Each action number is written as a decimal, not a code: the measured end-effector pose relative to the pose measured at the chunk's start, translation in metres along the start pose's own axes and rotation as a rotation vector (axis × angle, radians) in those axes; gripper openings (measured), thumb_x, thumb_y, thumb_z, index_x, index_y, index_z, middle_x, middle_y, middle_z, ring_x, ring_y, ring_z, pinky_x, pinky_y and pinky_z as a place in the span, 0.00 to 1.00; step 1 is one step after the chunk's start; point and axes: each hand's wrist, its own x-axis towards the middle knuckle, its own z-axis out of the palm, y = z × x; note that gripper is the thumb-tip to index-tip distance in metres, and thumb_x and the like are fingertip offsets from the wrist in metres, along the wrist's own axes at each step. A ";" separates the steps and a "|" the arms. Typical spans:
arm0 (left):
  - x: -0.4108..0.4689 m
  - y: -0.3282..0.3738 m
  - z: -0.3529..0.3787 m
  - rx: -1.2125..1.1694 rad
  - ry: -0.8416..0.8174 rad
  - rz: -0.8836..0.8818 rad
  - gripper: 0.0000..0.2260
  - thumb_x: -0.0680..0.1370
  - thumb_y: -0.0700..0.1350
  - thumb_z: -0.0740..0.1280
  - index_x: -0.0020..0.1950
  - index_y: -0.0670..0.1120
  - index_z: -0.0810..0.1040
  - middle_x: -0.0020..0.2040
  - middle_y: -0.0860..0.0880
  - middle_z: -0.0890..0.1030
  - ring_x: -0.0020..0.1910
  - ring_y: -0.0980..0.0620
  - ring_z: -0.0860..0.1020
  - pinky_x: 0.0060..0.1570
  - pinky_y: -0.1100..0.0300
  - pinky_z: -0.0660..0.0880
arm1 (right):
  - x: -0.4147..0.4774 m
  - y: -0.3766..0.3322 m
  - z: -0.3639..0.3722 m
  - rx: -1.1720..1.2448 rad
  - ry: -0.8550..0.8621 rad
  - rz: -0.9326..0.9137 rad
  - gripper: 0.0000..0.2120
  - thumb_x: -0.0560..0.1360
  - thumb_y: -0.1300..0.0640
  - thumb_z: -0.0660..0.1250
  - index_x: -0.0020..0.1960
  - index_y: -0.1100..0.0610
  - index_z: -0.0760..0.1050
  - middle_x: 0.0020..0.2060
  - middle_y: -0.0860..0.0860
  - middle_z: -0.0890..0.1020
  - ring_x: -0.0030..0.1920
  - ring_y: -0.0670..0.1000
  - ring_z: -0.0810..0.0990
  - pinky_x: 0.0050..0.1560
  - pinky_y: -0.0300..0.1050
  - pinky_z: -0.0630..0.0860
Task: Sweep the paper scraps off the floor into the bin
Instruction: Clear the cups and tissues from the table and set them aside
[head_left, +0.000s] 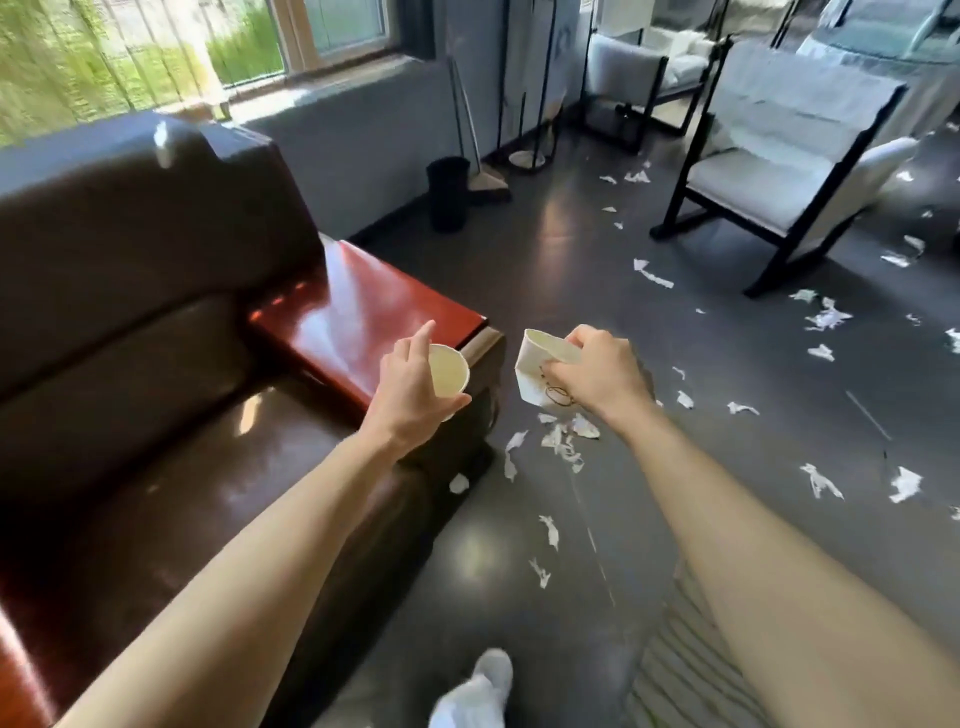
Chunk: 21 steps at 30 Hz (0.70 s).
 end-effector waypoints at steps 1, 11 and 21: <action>0.032 0.006 0.013 0.022 -0.003 0.004 0.41 0.71 0.45 0.75 0.77 0.46 0.54 0.72 0.42 0.63 0.70 0.44 0.61 0.68 0.51 0.61 | 0.027 0.005 -0.003 0.010 0.015 0.003 0.10 0.73 0.52 0.67 0.54 0.52 0.75 0.50 0.53 0.80 0.48 0.57 0.76 0.44 0.43 0.67; 0.289 0.120 0.136 -0.014 -0.126 0.034 0.44 0.70 0.46 0.76 0.77 0.48 0.52 0.71 0.43 0.65 0.68 0.43 0.63 0.66 0.46 0.64 | 0.259 0.090 -0.084 -0.004 0.017 0.112 0.11 0.75 0.50 0.67 0.56 0.51 0.74 0.54 0.53 0.80 0.55 0.57 0.78 0.46 0.45 0.69; 0.548 0.203 0.228 -0.074 -0.044 -0.037 0.45 0.70 0.45 0.76 0.78 0.47 0.50 0.72 0.44 0.64 0.70 0.44 0.61 0.67 0.45 0.63 | 0.551 0.142 -0.153 -0.068 -0.031 0.006 0.14 0.74 0.52 0.67 0.58 0.52 0.73 0.53 0.52 0.79 0.48 0.54 0.74 0.45 0.46 0.69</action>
